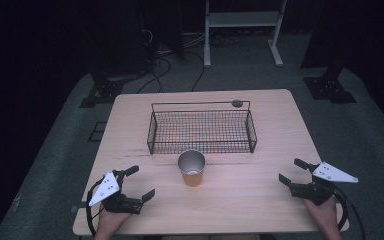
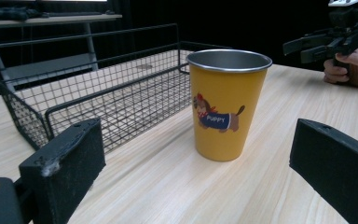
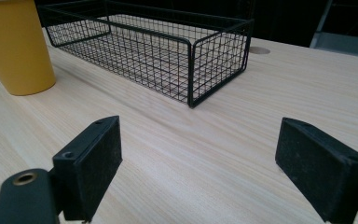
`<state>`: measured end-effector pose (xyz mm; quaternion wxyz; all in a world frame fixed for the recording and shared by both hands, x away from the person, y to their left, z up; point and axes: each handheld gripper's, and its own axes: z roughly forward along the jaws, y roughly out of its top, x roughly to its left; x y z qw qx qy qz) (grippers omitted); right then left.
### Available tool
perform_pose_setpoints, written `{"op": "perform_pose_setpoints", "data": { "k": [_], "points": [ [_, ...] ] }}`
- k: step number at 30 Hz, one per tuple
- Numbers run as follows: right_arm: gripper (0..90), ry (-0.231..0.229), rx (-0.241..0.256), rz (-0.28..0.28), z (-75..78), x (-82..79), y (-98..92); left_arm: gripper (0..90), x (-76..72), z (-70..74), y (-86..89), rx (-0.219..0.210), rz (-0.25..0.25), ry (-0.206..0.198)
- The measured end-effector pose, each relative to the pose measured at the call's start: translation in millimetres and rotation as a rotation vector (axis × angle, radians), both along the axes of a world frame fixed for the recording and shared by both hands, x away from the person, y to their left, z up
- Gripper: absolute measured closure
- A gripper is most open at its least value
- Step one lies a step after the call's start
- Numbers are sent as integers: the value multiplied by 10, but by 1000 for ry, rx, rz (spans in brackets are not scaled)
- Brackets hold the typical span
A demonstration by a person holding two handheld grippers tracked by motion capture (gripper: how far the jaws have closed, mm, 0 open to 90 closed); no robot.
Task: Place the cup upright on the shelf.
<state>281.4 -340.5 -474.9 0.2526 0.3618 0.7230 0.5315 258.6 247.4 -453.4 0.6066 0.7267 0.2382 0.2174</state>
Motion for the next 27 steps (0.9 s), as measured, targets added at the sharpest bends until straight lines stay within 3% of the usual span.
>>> {"op": "perform_pose_setpoints", "data": {
  "k": [15,21,27],
  "points": [
    [132,0,8,-1,0,6,-9,19,97,72,-281,17,-62,-2],
    [132,0,11,-1,1,6,-10,19,135,89,-411,43,-76,0],
    [132,0,7,2,0,6,-7,19,191,72,-506,53,-88,18]
  ]
}}
